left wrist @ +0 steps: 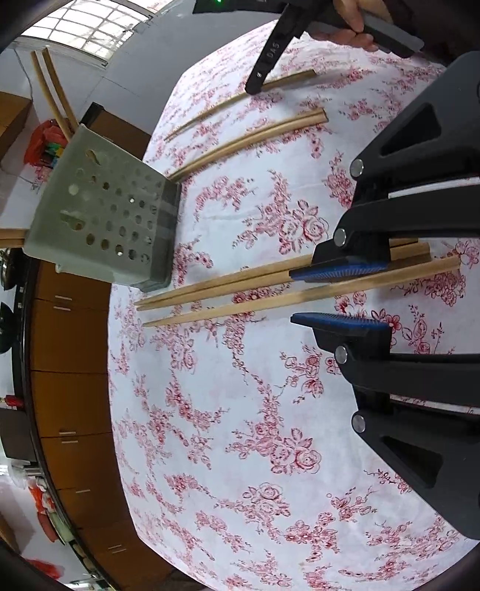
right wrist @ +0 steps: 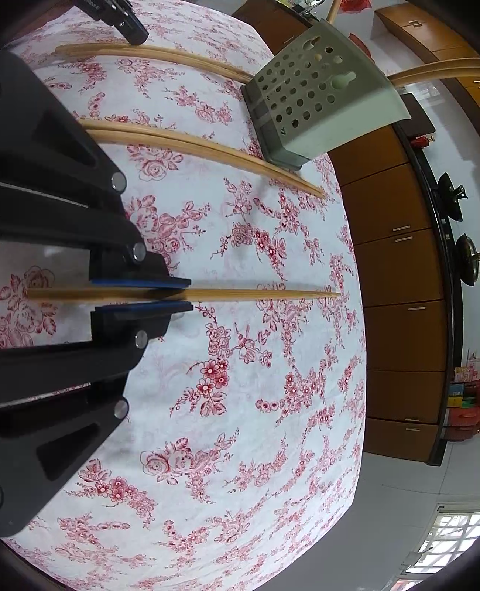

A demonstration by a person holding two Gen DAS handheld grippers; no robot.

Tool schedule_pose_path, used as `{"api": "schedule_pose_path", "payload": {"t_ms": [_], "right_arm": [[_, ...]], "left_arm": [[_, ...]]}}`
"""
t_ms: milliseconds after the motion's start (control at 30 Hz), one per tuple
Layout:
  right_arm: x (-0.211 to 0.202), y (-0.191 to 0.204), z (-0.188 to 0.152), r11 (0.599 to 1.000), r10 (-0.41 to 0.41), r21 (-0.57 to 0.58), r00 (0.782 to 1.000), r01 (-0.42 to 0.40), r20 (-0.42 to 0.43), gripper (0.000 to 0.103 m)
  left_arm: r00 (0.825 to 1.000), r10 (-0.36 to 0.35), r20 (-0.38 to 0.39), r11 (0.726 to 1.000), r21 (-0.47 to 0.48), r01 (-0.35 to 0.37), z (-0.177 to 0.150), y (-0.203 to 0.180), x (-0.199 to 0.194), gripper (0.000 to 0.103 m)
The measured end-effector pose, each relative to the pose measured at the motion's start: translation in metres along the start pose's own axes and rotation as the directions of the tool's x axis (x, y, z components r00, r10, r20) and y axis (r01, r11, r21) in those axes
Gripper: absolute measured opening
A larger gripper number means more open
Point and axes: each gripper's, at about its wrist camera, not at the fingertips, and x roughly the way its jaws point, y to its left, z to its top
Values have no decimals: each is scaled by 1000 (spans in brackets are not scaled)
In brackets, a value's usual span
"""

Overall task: Organize utensils
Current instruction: 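Close the right tool on a third chopstick while the left tool grasps another, then lift the right tool's chopstick upright while the left tool lifts its chopstick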

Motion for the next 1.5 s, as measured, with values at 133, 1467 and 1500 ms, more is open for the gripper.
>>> {"api": "schedule_pose_path", "payload": {"t_ms": [133,1467,1500], "right_arm": [[-1,3,-2,1000,-11,-17,1000,11,5,9],[-10,22,-20,994,72,-89,997,-68,36,9],[-10,22,-20,994,72,-89,997,-68,36,9]], "left_arm": [[999,46,17,999,24,-46,-2,-2,0,12],[996,62,61,998,3,-63,-5,46,-11,10],[996,63,61,998,4,-63,-5,46,-11,10]]}}
